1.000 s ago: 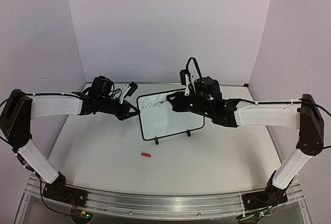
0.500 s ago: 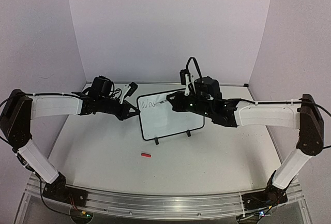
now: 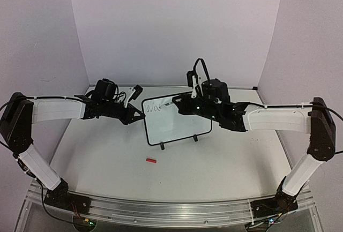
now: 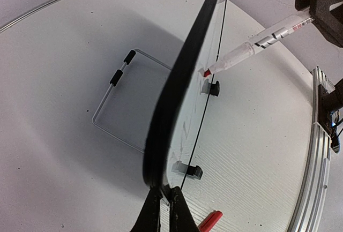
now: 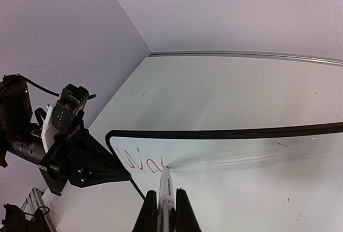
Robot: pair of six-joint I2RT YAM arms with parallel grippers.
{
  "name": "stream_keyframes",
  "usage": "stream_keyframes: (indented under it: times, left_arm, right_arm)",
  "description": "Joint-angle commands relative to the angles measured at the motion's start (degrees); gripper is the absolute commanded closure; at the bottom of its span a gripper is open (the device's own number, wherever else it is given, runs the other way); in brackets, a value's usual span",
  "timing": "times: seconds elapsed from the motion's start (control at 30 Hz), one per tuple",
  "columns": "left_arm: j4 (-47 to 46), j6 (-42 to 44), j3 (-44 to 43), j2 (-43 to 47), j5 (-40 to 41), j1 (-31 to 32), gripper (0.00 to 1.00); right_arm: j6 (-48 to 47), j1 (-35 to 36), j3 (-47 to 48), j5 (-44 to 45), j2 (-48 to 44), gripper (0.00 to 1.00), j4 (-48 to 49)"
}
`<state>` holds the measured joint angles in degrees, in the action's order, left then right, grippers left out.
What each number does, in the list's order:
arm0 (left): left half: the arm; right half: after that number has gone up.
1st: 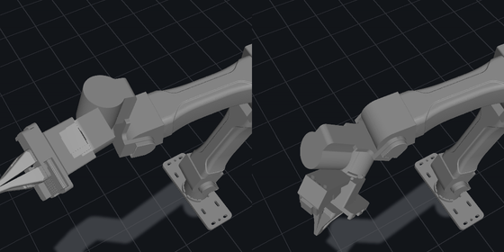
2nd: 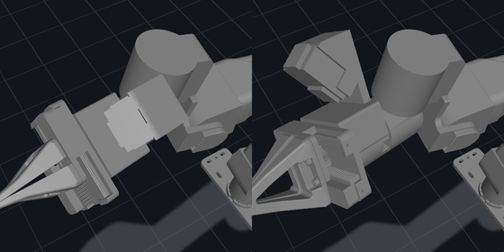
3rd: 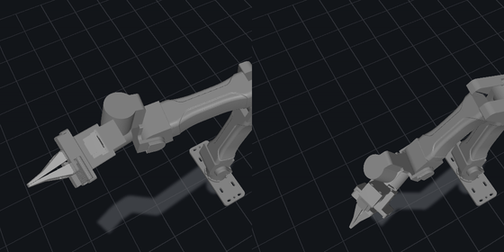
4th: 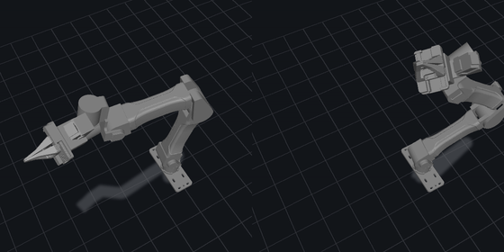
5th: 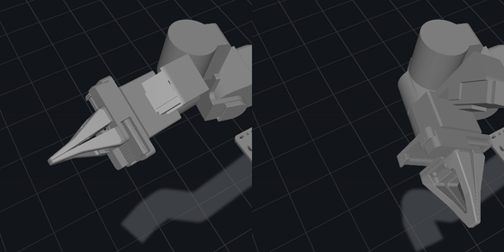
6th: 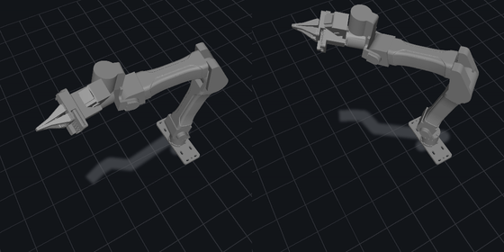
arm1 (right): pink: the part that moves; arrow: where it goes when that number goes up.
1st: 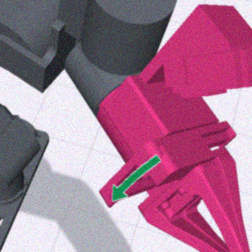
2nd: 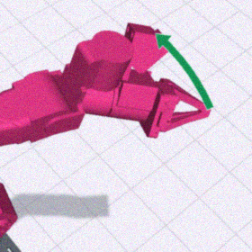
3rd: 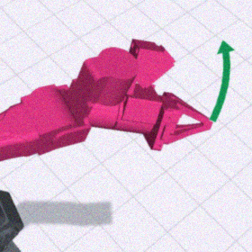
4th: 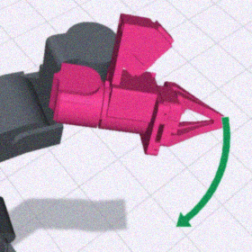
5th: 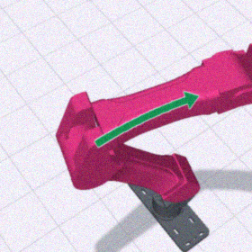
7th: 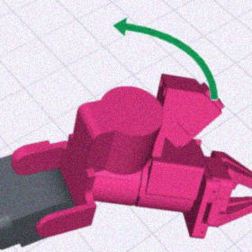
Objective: Write a sentence on the whiteboard
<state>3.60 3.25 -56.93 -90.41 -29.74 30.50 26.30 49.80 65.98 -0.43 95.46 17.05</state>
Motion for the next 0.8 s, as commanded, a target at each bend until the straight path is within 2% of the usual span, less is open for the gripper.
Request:
stream_keyframes:
  times: [0.0, 0.4, 0.77]
  left_arm:
    - [2.44, 3.25, -1.05, -1.29, 3.9, 0.08, 1.0]
    - [2.38, 3.26, -0.9, -1.24, 3.99, 0.09, 1.0]
    - [2.56, 3.2, -0.81, -0.82, 4.01, 0.11, 1.0]
  right_arm:
    - [0.5, -0.28, 0.14, 2.18, -1.77, 1.0, 3.16]
    - [0.85, -0.28, -1.98, 6.2, -3.15, 1.0, 3.16]
    - [0.79, -0.24, -1.66, 4.42, -3.09, 1.0, 3.16]
